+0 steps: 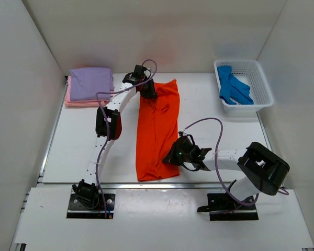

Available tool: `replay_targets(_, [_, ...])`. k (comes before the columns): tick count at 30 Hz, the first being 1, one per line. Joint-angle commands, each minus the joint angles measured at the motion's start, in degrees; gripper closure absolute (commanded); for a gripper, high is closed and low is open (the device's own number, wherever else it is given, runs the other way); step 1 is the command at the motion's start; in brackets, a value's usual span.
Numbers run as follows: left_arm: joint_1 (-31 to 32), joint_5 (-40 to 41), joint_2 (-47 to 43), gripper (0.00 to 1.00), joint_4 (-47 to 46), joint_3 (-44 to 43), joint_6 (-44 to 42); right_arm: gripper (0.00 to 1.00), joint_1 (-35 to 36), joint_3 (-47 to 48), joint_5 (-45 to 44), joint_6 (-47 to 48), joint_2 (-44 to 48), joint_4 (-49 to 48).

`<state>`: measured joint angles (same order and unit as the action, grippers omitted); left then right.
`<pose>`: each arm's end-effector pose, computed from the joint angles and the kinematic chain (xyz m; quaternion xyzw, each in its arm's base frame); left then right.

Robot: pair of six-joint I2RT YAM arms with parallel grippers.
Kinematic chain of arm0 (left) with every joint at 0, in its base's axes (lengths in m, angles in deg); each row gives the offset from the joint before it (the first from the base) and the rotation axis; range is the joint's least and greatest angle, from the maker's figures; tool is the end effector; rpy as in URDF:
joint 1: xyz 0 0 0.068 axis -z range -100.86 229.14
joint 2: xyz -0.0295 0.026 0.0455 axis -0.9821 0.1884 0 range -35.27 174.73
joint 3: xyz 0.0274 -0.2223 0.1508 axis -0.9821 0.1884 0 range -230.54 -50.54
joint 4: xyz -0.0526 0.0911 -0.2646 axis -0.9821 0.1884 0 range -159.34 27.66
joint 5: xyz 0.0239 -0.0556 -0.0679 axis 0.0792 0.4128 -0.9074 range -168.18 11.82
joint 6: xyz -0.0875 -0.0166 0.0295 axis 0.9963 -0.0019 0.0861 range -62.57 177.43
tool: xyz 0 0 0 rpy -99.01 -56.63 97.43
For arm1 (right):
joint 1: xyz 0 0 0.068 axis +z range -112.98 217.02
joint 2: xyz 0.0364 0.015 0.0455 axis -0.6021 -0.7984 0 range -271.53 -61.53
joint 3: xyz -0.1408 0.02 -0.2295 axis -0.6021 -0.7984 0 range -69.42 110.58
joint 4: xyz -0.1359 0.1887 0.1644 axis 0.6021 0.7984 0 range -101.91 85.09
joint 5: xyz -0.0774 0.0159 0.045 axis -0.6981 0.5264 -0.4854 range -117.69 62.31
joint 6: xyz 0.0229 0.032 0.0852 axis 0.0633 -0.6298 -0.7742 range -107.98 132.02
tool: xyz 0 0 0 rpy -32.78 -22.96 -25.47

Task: Fold and stack the t-shirts
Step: Rotate the tshirt 90 degrees

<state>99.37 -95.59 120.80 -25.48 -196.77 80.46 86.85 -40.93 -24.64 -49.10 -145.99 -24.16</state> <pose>0.5789 -0.2404 0.1077 0.0242 0.9402 -0.2471 0.2333 0.1966 0.2399 0.0739 0.0800 0.9158 0.3375 0.2024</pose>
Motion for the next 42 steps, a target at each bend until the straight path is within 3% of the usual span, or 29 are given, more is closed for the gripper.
replay_targets(1, [-3.1, -0.8, 0.1, 0.65, 3.2, -8.4, 2.3, 1.0, -1.9, -1.2, -3.8, 1.9, 0.3, -1.0])
replay_targets(6, [-5.5, -8.7, -11.7, 0.49, -5.3, 0.9, 6.3, 0.99, -2.7, -1.5, 4.0, 10.3, 6.8, -2.9])
replay_targets(12, [-3.9, -8.2, -29.6, 0.28, -1.2, 17.9, 1.2, 0.79, -2.1, 6.3, 4.1, 16.9, 12.0, 4.3])
replay_targets(15, [-1.3, -4.0, -45.0, 0.26, -1.7, 44.1, -2.9, 0.69, -6.4, 9.4, 5.7, 17.6, 14.5, 11.7])
replay_targets(18, [1.7, -0.7, -59.9, 0.22, -6.4, 67.6, -1.0, 0.56, -11.9, 8.5, 10.0, 18.0, 17.1, 18.0])
replay_targets(22, [5.3, 3.3, -74.0, 0.21, -7.3, 88.2, 0.4, 0.47, -16.8, 5.6, 16.0, 20.1, 19.9, 24.9])
replay_targets(25, [6.1, 2.4, -87.0, 0.21, -10.5, 104.5, 4.6, 0.48, -16.3, -0.7, 16.8, 18.3, 23.0, 25.3])
replay_targets(27, [6.7, 3.8, -91.3, 0.26, -10.9, 108.8, 6.1, 0.56, -13.7, -4.1, 15.6, 15.8, 25.5, 25.0])
replay_targets(34, [11.0, 3.6, -97.6, 0.24, -14.7, 118.3, 12.4, 0.52, -9.6, -12.1, 15.8, 9.8, 26.4, 19.3])
replay_targets(42, [18.3, 3.8, -91.6, 0.29, -24.9, 123.0, 18.7, 0.55, -8.3, -9.9, 16.3, 9.9, 18.8, 15.9])
